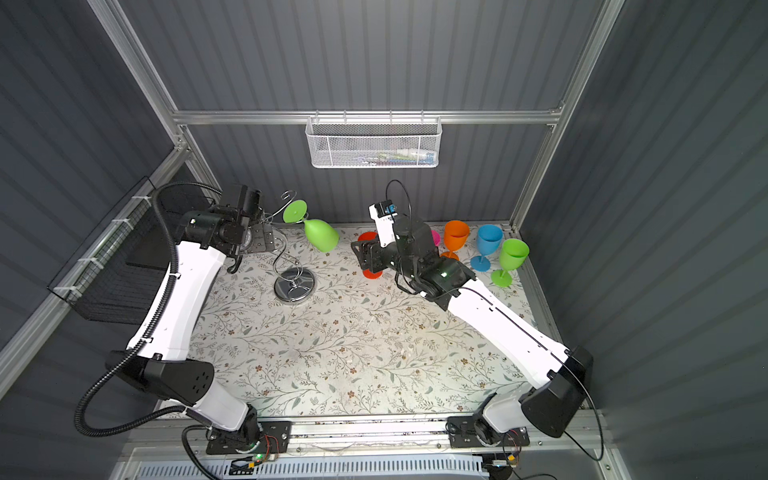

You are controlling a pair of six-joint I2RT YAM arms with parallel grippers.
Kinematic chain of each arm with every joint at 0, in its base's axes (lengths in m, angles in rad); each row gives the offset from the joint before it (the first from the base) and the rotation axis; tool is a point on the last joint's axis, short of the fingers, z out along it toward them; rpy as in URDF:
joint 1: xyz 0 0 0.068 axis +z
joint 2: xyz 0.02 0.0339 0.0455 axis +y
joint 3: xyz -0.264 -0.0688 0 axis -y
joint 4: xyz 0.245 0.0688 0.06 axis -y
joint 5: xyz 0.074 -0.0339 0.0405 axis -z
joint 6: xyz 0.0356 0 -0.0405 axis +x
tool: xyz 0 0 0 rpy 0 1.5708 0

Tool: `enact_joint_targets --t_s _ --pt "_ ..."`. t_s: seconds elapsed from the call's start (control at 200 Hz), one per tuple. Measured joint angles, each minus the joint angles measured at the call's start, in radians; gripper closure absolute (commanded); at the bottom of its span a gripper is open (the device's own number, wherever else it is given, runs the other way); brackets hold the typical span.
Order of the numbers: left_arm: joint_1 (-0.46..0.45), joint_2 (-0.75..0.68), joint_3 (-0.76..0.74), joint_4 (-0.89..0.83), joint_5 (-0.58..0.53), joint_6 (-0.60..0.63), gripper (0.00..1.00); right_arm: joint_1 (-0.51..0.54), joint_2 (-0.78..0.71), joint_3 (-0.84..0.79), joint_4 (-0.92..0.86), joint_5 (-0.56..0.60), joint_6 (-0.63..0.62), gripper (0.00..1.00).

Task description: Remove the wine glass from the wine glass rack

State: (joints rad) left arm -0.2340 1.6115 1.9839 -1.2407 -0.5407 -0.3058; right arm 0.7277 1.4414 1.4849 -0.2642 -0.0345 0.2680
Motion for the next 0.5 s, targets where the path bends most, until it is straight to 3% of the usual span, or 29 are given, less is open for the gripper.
enact_joint_targets --t_s 0.5 --pt "0.018 -0.073 -0.067 0.073 0.114 0.011 0.0 0.016 0.272 0.285 0.064 -0.14 0.287 0.34"
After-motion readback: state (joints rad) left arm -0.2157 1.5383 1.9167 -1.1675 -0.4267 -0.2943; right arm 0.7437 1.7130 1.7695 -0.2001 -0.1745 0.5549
